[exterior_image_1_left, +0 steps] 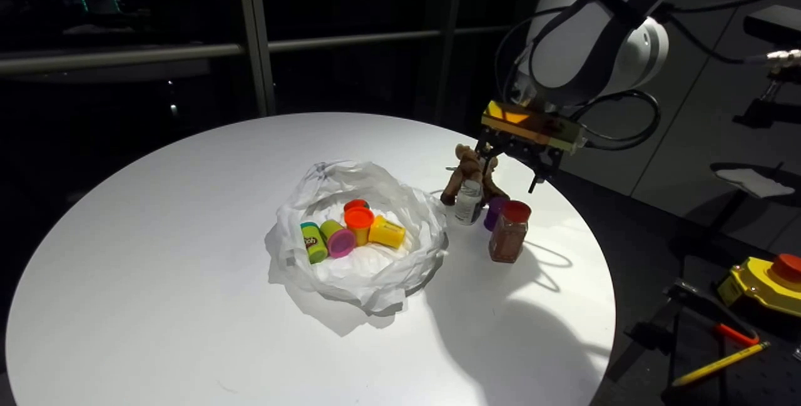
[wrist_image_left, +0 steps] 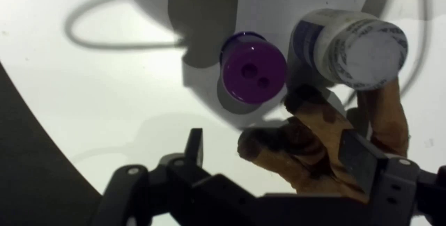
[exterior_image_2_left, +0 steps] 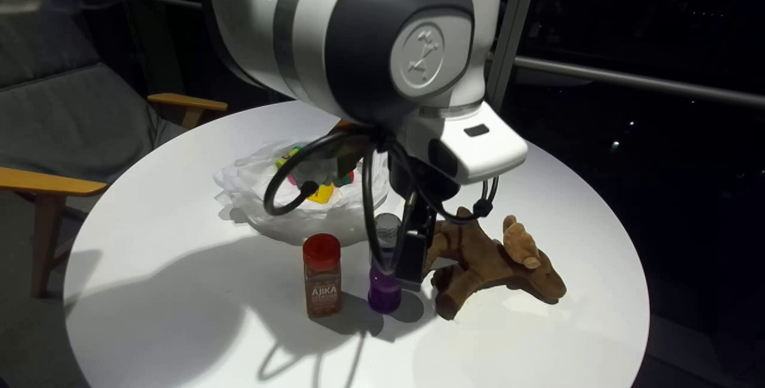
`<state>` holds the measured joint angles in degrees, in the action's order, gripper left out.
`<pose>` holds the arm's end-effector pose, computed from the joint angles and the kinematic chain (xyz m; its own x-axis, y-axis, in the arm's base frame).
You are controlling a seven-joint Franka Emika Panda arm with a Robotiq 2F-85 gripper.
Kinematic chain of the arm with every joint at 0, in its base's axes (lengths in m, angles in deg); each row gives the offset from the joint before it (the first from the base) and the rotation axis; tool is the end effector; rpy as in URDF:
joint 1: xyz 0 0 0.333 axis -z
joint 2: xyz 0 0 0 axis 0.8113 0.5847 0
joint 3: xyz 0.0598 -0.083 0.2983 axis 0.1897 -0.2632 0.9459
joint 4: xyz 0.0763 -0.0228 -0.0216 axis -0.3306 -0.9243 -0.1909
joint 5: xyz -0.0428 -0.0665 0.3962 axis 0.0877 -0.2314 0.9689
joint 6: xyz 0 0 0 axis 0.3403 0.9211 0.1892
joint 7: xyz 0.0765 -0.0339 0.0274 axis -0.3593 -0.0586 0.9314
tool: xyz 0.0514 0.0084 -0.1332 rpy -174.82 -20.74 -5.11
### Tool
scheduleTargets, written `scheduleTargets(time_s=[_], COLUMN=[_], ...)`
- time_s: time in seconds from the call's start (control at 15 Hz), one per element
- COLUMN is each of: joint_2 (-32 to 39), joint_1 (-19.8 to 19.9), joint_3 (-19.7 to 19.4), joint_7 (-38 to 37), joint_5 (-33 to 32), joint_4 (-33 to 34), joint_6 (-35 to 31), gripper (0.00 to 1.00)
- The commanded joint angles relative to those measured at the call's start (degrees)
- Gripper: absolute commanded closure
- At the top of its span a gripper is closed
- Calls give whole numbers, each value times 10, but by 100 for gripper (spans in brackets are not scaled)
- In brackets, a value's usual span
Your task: Remove the objects from the plastic and put them on the table.
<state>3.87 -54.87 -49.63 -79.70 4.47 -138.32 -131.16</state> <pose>0.5253 -0.1311 0.1389 0.2207 -0.9707 0.0951 -0.9730 -0.2258 -0.0469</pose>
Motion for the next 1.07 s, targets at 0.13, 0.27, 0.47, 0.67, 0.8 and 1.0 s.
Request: scheduleTargets(time_s=[0.13, 0.27, 0.47, 0.67, 0.8, 1.0], joint_2=[-139, -173, -181, -159, -136, -104], joint_1=[-126, -120, -101, -102, -103, -101], joint_3=[-114, -67, 33, 104, 136, 171], joint_7=[-110, -111, -55, -1, 41, 137], joint_5=[-228, -303, -290, -262, -250, -196], joint_4=[-20, 9, 53, 85, 99, 117], joint_6=[59, 135, 206, 210, 194, 187], gripper=[0, 0, 0, 0, 0, 0])
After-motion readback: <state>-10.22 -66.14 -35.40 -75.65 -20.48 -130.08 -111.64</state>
